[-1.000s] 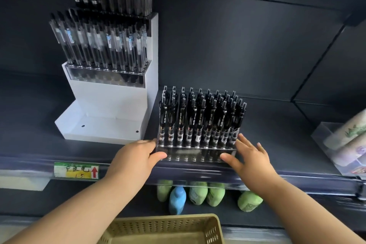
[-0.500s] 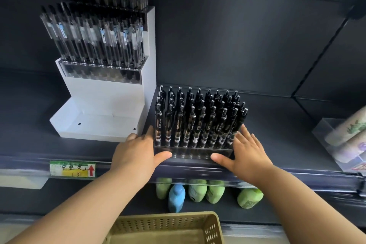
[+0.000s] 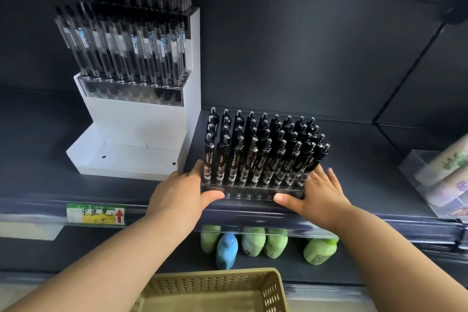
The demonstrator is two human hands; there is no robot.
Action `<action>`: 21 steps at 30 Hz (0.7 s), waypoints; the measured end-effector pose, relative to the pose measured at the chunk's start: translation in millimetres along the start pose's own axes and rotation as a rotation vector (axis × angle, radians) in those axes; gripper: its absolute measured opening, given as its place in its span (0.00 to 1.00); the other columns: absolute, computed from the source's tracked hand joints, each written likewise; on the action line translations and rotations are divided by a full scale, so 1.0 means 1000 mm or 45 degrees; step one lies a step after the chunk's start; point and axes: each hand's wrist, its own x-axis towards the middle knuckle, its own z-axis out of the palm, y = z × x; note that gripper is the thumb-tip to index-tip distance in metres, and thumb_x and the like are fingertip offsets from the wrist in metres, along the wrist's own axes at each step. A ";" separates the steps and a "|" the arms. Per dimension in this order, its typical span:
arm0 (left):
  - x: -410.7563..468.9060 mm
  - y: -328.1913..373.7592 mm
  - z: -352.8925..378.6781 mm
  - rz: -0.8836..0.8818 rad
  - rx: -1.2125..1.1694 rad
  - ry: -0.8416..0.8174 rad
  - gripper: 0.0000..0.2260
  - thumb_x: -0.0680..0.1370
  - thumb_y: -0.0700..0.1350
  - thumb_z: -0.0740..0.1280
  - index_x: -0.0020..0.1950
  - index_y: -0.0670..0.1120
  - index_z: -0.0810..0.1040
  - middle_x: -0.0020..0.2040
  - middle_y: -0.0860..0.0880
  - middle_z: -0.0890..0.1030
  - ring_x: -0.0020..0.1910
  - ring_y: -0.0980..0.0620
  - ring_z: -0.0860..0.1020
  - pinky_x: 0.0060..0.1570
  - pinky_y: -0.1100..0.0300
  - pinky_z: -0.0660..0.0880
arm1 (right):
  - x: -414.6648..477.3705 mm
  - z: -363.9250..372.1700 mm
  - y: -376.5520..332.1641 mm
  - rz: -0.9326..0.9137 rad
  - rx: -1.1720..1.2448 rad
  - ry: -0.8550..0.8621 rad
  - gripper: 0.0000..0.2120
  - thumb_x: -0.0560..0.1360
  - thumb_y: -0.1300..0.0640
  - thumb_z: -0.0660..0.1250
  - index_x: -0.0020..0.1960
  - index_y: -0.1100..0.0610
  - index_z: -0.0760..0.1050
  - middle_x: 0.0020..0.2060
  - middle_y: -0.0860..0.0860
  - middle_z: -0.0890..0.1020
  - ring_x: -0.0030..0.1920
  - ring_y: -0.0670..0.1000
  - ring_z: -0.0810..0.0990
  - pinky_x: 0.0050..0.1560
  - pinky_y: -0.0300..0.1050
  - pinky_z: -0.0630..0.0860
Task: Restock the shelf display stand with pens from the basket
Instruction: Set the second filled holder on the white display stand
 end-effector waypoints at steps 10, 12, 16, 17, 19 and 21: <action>0.003 -0.010 -0.041 0.165 0.002 0.244 0.31 0.72 0.66 0.58 0.71 0.52 0.61 0.70 0.55 0.66 0.68 0.50 0.65 0.63 0.53 0.68 | -0.019 -0.050 -0.021 -0.020 0.080 0.102 0.22 0.70 0.31 0.55 0.32 0.47 0.53 0.74 0.52 0.59 0.76 0.53 0.44 0.74 0.55 0.36; 0.005 -0.021 -0.047 0.141 0.040 0.229 0.36 0.72 0.67 0.57 0.75 0.52 0.55 0.75 0.54 0.58 0.73 0.51 0.58 0.69 0.51 0.62 | -0.016 -0.052 -0.030 -0.087 0.075 0.124 0.30 0.67 0.28 0.53 0.45 0.53 0.74 0.76 0.48 0.53 0.76 0.52 0.40 0.74 0.56 0.35; 0.004 -0.040 -0.058 0.089 -0.012 0.154 0.37 0.73 0.65 0.59 0.77 0.50 0.52 0.77 0.52 0.55 0.76 0.53 0.52 0.74 0.51 0.51 | -0.008 -0.054 -0.054 -0.110 0.093 0.112 0.28 0.66 0.27 0.52 0.50 0.48 0.73 0.76 0.47 0.49 0.76 0.51 0.37 0.74 0.55 0.36; 0.004 -0.046 -0.063 0.074 -0.009 0.138 0.37 0.74 0.64 0.58 0.77 0.49 0.50 0.77 0.51 0.53 0.76 0.54 0.49 0.74 0.51 0.48 | -0.006 -0.054 -0.062 -0.125 0.106 0.115 0.20 0.67 0.28 0.53 0.44 0.43 0.68 0.76 0.48 0.49 0.76 0.51 0.37 0.74 0.55 0.36; 0.003 -0.059 -0.071 0.048 0.033 0.126 0.38 0.75 0.64 0.57 0.77 0.48 0.46 0.78 0.50 0.48 0.76 0.55 0.44 0.75 0.53 0.43 | -0.001 -0.054 -0.075 -0.161 0.127 0.134 0.17 0.68 0.29 0.55 0.37 0.42 0.61 0.76 0.49 0.49 0.76 0.51 0.39 0.74 0.55 0.37; 0.003 -0.073 -0.078 0.033 0.079 0.140 0.39 0.75 0.64 0.56 0.77 0.48 0.44 0.78 0.50 0.45 0.76 0.56 0.42 0.74 0.53 0.41 | 0.008 -0.052 -0.087 -0.204 0.133 0.168 0.32 0.65 0.27 0.52 0.54 0.49 0.73 0.77 0.49 0.49 0.76 0.50 0.39 0.75 0.54 0.38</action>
